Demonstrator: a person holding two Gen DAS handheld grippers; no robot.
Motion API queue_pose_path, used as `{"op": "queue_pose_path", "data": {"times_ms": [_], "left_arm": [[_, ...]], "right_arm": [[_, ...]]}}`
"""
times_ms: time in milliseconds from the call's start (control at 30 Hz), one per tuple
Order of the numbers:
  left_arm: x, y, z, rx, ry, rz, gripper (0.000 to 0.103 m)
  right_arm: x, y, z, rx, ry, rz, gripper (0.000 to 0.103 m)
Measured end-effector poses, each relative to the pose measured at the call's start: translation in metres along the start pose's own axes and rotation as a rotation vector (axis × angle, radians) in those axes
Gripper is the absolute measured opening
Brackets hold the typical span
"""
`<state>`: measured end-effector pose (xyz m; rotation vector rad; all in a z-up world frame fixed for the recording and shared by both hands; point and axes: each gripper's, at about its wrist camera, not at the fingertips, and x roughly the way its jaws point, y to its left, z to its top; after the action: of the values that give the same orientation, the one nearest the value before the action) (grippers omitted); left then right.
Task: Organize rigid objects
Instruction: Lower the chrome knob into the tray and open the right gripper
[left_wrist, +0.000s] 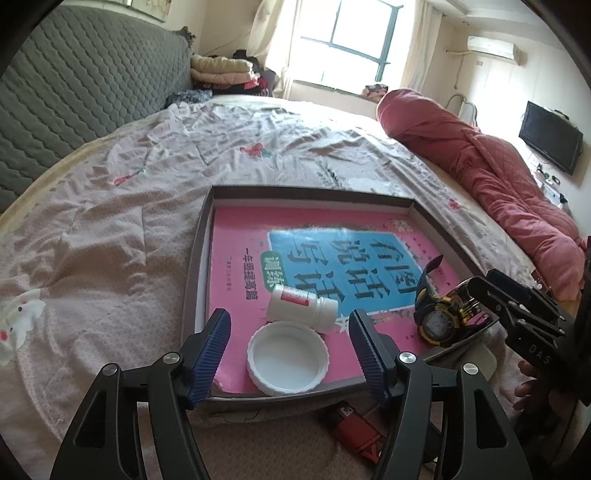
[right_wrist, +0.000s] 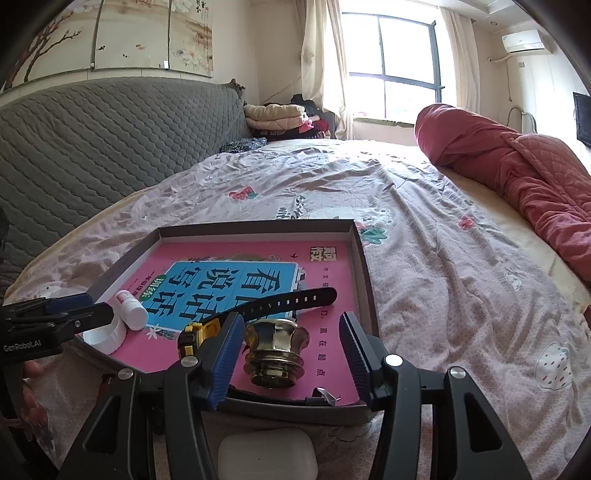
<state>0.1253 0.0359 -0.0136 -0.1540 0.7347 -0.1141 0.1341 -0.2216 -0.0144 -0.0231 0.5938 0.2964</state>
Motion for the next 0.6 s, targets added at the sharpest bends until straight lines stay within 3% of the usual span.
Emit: {"op": "queue_pose_path", "data": {"times_ms": [133,600], "left_arm": [[-0.014,-0.001,0.003,0.005,-0.044,0.000,0.072],[-0.043,-0.010,0.001,0.019,-0.066,0.056,0.074]], "right_arm": [[-0.004,-0.003,0.001,0.009,-0.012,-0.004,0.053],[-0.019,-0.008,0.000,0.023,-0.043,-0.007,0.053]]}}
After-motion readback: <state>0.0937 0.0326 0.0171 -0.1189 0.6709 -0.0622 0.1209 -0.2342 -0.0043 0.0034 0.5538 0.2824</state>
